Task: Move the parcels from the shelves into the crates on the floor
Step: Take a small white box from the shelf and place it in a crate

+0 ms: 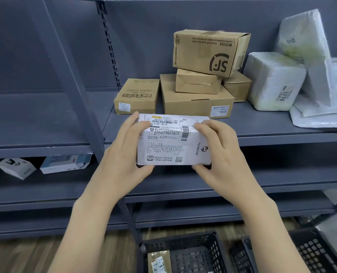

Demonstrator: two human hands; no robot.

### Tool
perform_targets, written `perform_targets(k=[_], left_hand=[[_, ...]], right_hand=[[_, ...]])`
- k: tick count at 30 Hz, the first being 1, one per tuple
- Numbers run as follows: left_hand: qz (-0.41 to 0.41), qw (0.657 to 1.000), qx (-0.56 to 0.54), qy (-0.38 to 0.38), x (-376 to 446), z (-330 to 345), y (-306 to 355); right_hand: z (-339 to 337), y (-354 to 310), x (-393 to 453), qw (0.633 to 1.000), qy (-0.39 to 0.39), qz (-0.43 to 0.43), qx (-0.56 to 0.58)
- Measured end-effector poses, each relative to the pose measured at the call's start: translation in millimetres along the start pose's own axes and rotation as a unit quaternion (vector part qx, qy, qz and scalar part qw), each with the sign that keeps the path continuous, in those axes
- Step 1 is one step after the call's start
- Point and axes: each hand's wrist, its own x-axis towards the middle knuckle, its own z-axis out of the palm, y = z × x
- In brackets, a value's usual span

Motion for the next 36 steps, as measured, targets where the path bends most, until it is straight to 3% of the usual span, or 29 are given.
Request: perform_targets(k=[4, 7, 11, 19, 27, 36], left_hand=[[0.049, 0.997, 0.035, 0.052, -4.9, 2.4, 2.1], [0.088, 0.992, 0.046, 0.081, -6.3, 5.1, 6.7], [0.112, 0.990, 0.033, 0.080, -7.1, 5.7, 12.9], [0.040, 0.997, 0.036, 0.048, -13.6, -1.8, 20.7], [0.037, 0.997, 0.067, 0.014, -19.5, -6.3, 45.7], [0.041, 0.995, 0.075, 0.054, -45.8, 5.8, 69.8]], right_hand=[[-14.2, -0.7, 2.5, 0.999, -0.016, 0.017, 0.049], [-28.8, -2.3, 9.1, 0.993, -0.071, 0.050, 0.075], [-42.6, 0.9, 12.5, 0.988, -0.109, 0.069, 0.085], [-33.8, 10.7, -3.3, 0.997, -0.019, 0.011, 0.067], [-37.6, 14.0, -23.6, 0.995, 0.063, -0.002, 0.071], [-49.1, 18.8, -45.8, 0.996, 0.061, -0.004, 0.066]])
